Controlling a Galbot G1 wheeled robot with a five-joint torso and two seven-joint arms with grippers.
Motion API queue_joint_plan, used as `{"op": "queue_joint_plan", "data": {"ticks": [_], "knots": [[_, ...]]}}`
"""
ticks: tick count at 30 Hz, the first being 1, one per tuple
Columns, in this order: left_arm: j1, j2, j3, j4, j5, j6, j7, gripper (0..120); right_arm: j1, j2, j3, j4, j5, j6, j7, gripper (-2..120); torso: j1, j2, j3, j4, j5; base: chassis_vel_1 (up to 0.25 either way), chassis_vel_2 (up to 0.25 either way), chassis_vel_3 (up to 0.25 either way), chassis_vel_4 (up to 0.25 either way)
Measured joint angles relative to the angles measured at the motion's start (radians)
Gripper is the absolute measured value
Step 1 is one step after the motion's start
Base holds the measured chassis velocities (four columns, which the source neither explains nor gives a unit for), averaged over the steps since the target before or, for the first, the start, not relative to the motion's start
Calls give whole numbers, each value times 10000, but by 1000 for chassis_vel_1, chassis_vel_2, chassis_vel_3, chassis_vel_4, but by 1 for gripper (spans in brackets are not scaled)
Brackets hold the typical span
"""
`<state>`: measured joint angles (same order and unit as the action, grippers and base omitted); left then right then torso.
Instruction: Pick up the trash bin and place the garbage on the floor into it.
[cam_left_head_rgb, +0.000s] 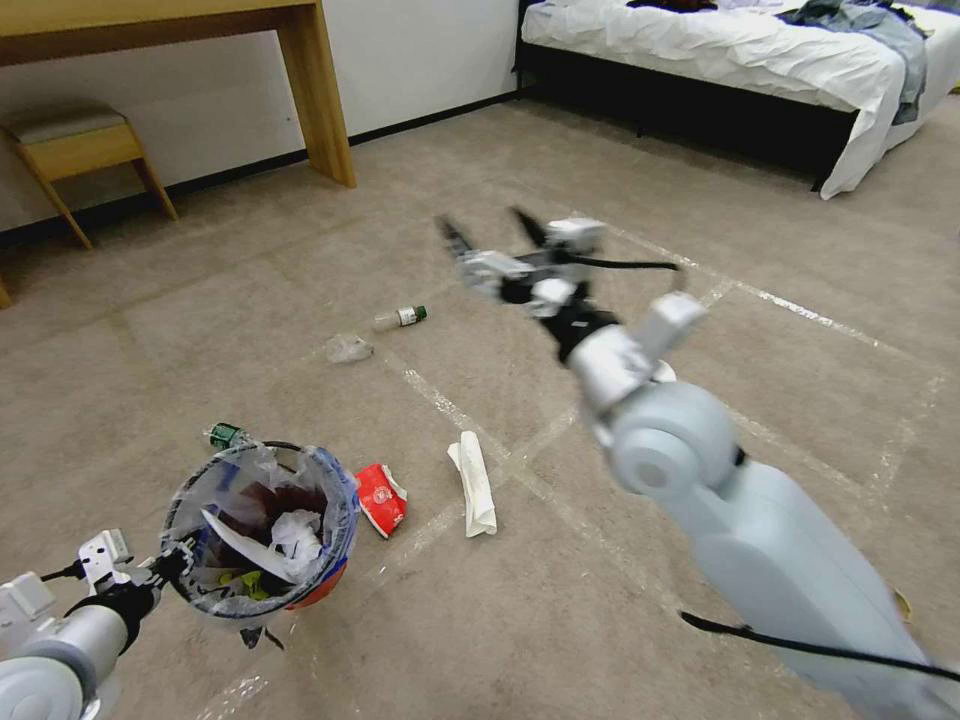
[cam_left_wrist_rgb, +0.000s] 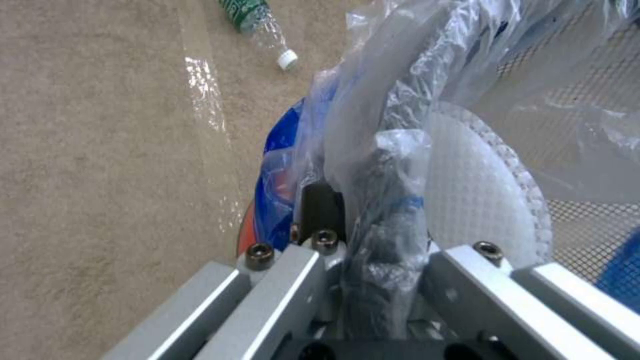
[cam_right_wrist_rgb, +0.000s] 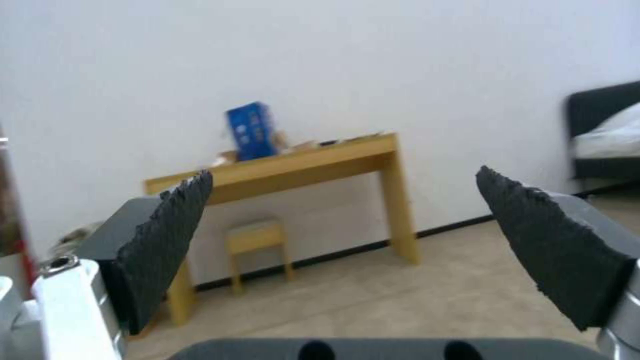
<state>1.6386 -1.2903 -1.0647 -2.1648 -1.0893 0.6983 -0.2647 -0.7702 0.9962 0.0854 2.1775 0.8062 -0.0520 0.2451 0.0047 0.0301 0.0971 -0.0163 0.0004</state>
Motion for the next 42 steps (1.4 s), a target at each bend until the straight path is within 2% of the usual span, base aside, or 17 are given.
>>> {"op": "queue_joint_plan", "data": {"ticks": [7,12,17,21,23,24,25,27,28,29,30,31,34,35,36,38,42], "knots": [[61,-126,-55,-22,62,-17,0,1,-1589,252,1422,553,-987,554,-182,100,0,1,0,4,-1,0,0,0,0],[58,-186,-87,-37,88,-43,-2,1,-3108,394,2851,956,-2082,1631,-824,100,-1,1,-1,3,-3,0,0,0,0],[39,-226,-83,46,135,-68,-2,1,-3729,723,3015,852,-2772,1997,-1048,100,-1,1,-1,1,-5,0,0,0,0],[42,-236,-71,40,146,-72,0,1,-3629,936,2705,570,-2999,1930,-1013,100,-1,1,0,2,-4,0,0,0,0],[50,-239,-60,6,149,-72,-1,1,-3255,1138,2297,200,-3147,1491,-859,100,0,1,1,3,-3,0,0,0,0],[48,-236,-42,-2,150,-73,-1,1,-3021,1179,2084,40,-3148,922,-659,100,-1,1,0,4,-6,0,0,0,0],[48,-236,-42,-2,150,-73,-1,1,-3021,1179,2084,40,-3148,922,-659,100,-1,1,0,4,-6,0,0,0,0],[35,-203,-7,-2,151,-73,-6,1,-2702,1171,1738,-252,-3051,-62,-179,100,0,1,1,3,-5,0,0,0,0],[35,-203,-7,-2,151,-73,-6,1,-2702,1171,1738,-252,-3051,-62,-179,100,0,1,1,3,-5,0,0,0,0],[43,-171,-4,-3,152,-73,-11,1,-2381,1087,1296,-652,-2845,-1035,405,100,0,1,2,1,-4,0,0,0,0],[43,-171,-4,-3,152,-73,-11,1,-2381,1087,1296,-652,-2845,-1035,405,100,0,1,2,1,-4,0,0,0,0],[57,-155,-9,-2,152,-74,-11,1,-2133,1037,914,-1041,-2596,-1700,914,100,0,1,1,3,-6,0,0,0,0],[62,-147,-11,-2,150,-73,-11,1,-1997,1016,685,-1313,-2464,-2017,1174,100,0,1,2,3,-6,0,0,0,0],[67,-141,-16,-2,150,-73,-11,1,-1778,1008,291,-1770,-2217,-2558,1591,100,0,1,2,4,-3,0,0,0,0],[67,-141,-16,-2,150,-73,-11,1,-1778,1008,291,-1770,-2217,-2558,1591,100,0,1,2,4,-3,0,0,0,0],[81,-160,-20,6,147,-73,-1,1,-1141,1258,-788,-2857,-1114,-4230,2565,100,0,0,2,2,-6,0,0,0,0],[108,-182,-20,-1,148,-73,5,1,-698,1665,-1446,-3645,-776,-4676,2791,100,0,1,1,2,-5,0,0,0,0]]}}
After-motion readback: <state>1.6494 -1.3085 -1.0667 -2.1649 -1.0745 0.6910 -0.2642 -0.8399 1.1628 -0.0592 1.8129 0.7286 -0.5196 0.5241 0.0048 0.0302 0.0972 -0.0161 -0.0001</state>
